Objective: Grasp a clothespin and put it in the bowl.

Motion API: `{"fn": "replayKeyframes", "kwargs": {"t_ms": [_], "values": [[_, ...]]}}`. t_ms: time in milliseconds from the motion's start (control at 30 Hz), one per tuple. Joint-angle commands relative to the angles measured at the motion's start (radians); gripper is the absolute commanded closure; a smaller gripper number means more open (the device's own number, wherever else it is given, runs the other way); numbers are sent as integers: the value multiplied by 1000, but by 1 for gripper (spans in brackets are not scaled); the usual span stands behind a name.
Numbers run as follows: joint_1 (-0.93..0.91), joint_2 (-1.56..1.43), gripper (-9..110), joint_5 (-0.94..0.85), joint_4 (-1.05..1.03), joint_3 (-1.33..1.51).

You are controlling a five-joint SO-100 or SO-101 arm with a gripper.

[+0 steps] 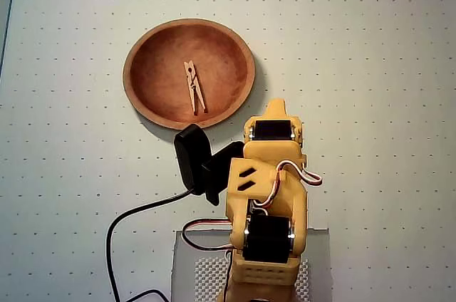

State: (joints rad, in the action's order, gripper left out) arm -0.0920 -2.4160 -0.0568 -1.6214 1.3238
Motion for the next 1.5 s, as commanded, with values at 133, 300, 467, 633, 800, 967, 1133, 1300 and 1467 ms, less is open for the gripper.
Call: {"fn": "replayKeyframes", "kwargs": {"t_ms": [133, 300, 467, 633, 800, 967, 1133, 1300, 1467], "values": [[132, -74, 105, 15, 161, 245], [160, -238, 105, 14, 351, 554], [160, -371, 105, 14, 511, 894], [160, -505, 105, 12, 646, 1132], [160, -577, 105, 12, 707, 1278], [141, -606, 105, 14, 769, 1387], [109, -644, 105, 14, 831, 1496], [109, -723, 105, 14, 847, 1575], [110, -861, 105, 14, 847, 1689]]}}
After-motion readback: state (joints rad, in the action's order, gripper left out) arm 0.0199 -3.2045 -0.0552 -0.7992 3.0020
